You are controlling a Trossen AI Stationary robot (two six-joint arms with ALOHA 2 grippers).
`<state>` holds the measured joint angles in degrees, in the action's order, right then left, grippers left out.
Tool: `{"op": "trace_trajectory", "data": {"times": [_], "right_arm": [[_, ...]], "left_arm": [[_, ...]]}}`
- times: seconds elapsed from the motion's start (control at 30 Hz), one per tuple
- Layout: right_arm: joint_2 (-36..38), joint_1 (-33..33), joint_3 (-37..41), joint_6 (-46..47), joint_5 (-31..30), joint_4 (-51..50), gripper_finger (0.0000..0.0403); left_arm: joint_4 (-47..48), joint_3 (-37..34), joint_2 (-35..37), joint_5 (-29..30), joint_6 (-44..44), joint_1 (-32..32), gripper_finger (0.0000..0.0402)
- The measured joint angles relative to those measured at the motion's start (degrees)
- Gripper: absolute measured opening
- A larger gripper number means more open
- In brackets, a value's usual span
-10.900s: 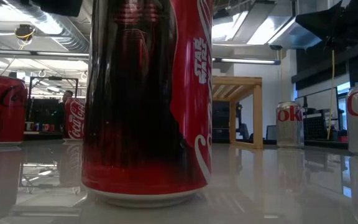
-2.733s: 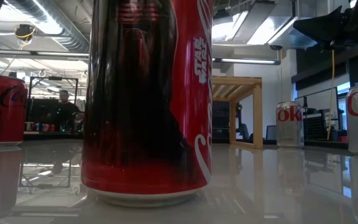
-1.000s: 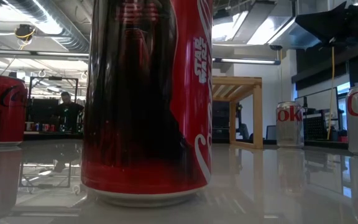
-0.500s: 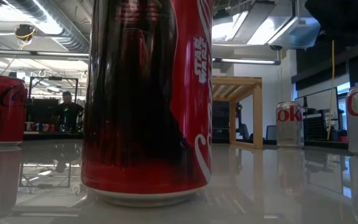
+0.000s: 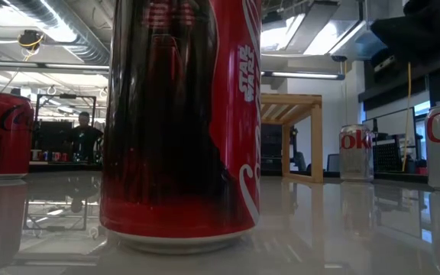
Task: Place canned beverage on shelf
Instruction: Put the red white soda can on the shelf aligned with the other red white soda can
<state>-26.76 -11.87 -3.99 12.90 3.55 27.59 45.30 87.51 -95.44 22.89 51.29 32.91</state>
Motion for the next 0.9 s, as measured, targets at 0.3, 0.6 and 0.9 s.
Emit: {"op": "trace_trajectory", "data": {"times": [0.3, 0.6, 0.9], "right_arm": [[-20.4, -13.6, -6.6, 0.0, -9.7, 4.3, 0.0001], [-44.0, -23.6, -21.4, -4.1, -17.8, 2.7, 0.0001], [-66.4, -24.1, -34.3, -4.3, -25.5, 2.2, 0.0001]], "left_arm": [[-11.4, -8.0, -0.5, 6.4, 11.1, 10.4, 0.0373], [-23.6, -12.2, -8.4, 7.3, 16.6, 14.1, 0.0373], [-32.5, -12.1, -18.1, 7.7, 20.3, 15.2, 0.0373]]}}
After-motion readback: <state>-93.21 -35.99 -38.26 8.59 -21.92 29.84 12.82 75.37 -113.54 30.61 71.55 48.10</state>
